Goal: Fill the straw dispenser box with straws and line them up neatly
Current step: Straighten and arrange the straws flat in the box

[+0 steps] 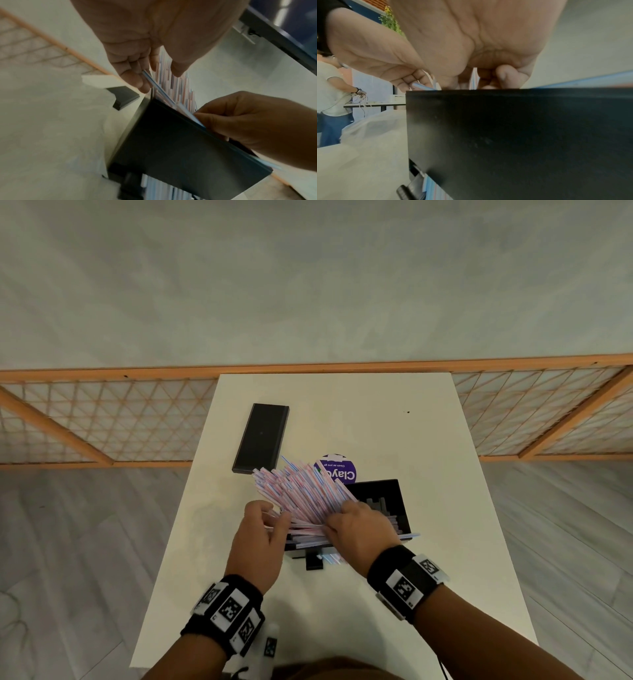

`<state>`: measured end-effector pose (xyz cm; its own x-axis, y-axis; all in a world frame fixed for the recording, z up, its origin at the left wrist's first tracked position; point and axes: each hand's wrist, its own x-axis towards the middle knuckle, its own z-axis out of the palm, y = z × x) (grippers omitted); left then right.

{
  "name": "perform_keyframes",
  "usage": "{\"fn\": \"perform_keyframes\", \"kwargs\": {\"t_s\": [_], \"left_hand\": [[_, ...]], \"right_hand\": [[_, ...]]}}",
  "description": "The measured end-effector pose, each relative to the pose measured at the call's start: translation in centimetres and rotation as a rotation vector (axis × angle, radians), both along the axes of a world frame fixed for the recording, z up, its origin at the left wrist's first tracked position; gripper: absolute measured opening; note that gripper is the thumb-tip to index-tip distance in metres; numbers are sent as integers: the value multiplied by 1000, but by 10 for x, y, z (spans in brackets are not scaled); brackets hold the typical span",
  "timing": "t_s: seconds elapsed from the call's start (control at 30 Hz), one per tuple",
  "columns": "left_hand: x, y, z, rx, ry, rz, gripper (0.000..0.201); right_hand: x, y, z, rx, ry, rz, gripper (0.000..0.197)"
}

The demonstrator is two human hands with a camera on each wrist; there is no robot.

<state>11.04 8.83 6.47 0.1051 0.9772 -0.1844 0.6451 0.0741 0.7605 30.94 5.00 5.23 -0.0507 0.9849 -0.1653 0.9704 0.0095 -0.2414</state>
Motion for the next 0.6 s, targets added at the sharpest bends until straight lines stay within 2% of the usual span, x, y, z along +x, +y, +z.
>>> {"fn": "perform_keyframes", "kwargs": {"t_s": [0.13, 0.2, 0.27, 0.37, 0.4, 0.5, 0.6], "left_hand": [[9, 2, -7, -129, -121, 114, 59], [10, 6, -10, -152, -140, 168, 67], [9, 11, -12, -153, -143, 188, 56], [6, 15, -13, -127, -154, 164, 19], [5, 15, -12, -122, -186, 161, 16], [8, 15, -10, -105, -234, 144, 22], [17, 13, -3, -81, -251, 112, 20]], "right_hand": [[-5, 4, -4, -26, 59, 67, 25], [-6, 2, -2, -50, 182, 71, 26], [-3, -2, 2, -17, 290, -12, 29], [8, -6, 3, 48, 350, -128, 29], [11, -6, 3, 48, 363, -135, 30], [12, -8, 1, 38, 401, -41, 43], [6, -12, -3, 62, 341, 51, 60]]}}
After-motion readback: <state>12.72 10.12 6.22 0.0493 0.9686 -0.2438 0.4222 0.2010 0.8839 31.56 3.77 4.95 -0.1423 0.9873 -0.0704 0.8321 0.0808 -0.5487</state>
